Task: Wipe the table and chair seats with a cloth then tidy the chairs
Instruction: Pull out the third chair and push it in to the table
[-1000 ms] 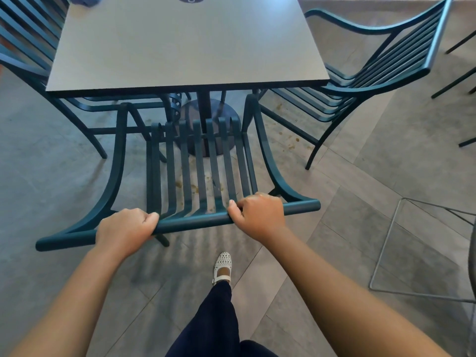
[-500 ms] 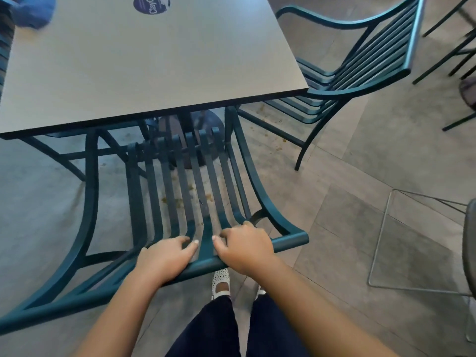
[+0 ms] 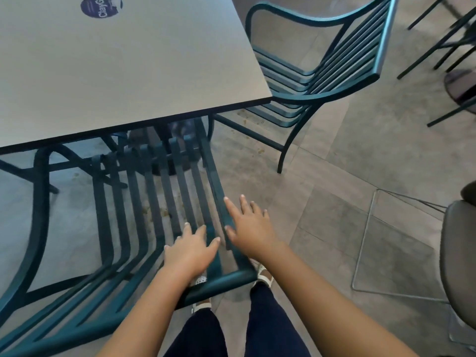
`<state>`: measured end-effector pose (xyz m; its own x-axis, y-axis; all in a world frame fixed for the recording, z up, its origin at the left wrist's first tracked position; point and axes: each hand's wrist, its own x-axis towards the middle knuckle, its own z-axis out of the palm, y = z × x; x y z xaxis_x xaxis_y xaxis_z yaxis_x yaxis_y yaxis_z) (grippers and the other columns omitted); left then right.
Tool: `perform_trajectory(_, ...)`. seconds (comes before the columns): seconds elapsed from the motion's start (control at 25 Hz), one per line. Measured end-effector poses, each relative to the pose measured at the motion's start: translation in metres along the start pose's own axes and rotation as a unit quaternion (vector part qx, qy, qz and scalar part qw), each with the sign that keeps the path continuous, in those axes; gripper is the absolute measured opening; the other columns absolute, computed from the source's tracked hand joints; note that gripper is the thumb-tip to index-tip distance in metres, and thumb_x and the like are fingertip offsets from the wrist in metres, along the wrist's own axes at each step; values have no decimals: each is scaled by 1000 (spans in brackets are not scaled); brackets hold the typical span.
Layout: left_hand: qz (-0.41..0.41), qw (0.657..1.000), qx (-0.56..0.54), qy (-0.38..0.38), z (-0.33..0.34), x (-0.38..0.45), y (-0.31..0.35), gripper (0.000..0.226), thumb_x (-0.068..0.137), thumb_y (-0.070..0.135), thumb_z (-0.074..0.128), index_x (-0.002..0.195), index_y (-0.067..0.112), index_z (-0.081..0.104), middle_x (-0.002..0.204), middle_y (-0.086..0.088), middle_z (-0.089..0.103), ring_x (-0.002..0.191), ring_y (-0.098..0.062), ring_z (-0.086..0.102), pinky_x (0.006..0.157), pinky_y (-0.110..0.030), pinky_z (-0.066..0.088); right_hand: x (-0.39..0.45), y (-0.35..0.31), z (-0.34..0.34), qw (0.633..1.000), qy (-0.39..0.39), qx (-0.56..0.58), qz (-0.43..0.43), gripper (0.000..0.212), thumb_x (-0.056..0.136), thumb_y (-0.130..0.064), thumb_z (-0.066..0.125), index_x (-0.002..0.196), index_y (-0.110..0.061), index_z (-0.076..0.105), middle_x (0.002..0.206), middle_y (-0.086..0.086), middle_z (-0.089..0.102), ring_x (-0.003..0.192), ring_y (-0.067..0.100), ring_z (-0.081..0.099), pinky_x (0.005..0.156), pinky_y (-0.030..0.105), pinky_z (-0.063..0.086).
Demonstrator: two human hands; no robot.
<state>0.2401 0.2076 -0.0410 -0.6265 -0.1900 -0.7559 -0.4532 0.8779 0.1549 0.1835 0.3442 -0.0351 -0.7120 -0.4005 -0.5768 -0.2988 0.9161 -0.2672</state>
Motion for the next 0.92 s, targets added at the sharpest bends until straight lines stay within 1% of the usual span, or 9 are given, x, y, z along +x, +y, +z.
perform_trajectory(0.16, 4, 1000, -3, 9, -2, 21, 64, 66, 92, 61, 28, 149, 28, 16, 158, -7, 6, 138, -30, 29, 110, -51, 26, 10, 63, -26, 1000, 0, -3, 6, 66, 99, -37, 36, 150, -30, -6, 158, 13, -2, 144, 35, 6, 114, 53, 11)
perform_trajectory(0.36, 11, 999, -19, 39, -12, 51, 151, 66, 92, 58, 32, 149, 26, 18, 158, -9, 9, 138, -32, 28, 110, -53, 27, 30, 139, -59, 1000, 5, -6, 7, 68, 98, -36, 38, 149, -30, -6, 158, 13, -2, 144, 34, 5, 114, 54, 11)
perform_trajectory(0.52, 22, 996, -48, 67, -23, 68, 211, 66, 93, 54, 36, 148, 24, 18, 158, -11, 5, 138, -34, 28, 109, -53, 27, 46, 188, -85, 1000, 16, -9, 9, 69, 97, -35, 39, 150, -30, -5, 158, 14, -2, 144, 34, 4, 114, 54, 10)
perform_trajectory(0.64, 32, 993, -79, 82, -33, 81, 250, 63, 93, 51, 40, 146, 23, 22, 158, -12, 3, 136, -35, 32, 106, -53, 32, 58, 217, -107, 999, 36, -7, 8, 68, 97, -33, 41, 150, -28, -1, 158, 13, 2, 144, 32, 6, 115, 52, 13)
perform_trajectory(0.72, 42, 988, -110, 101, -44, 88, 273, 62, 92, 49, 43, 145, 22, 25, 157, -11, 7, 134, -33, 34, 105, -50, 36, 65, 232, -129, 998, 69, 11, -4, 65, 96, -31, 42, 150, -24, 7, 156, 12, 12, 142, 30, 16, 113, 47, 21)
perform_trajectory(0.76, 48, 984, -129, 117, -50, 93, 283, 62, 92, 48, 45, 145, 21, 26, 156, -9, 13, 133, -31, 36, 103, -48, 38, 69, 239, -141, 994, 99, 30, -15, 62, 96, -28, 43, 150, -21, 14, 154, 10, 22, 138, 29, 25, 108, 42, 29)
perform_trajectory(0.84, 74, 970, -172, 155, -65, 105, 303, 58, 91, 45, 48, 142, 20, 32, 150, -6, 27, 128, -27, 41, 99, -43, 41, 80, 251, -171, 979, 184, 65, -51, 48, 95, -23, 45, 142, -16, 36, 139, 5, 44, 122, 23, 44, 93, 34, 42)
perform_trajectory(0.92, 98, 954, -211, 187, -83, 118, 326, 55, 91, 42, 51, 139, 20, 37, 143, -4, 35, 124, -23, 44, 96, -40, 42, 96, 266, -204, 960, 258, 69, -82, 34, 94, -19, 47, 126, -13, 55, 121, 3, 58, 108, 20, 52, 82, 31, 47)
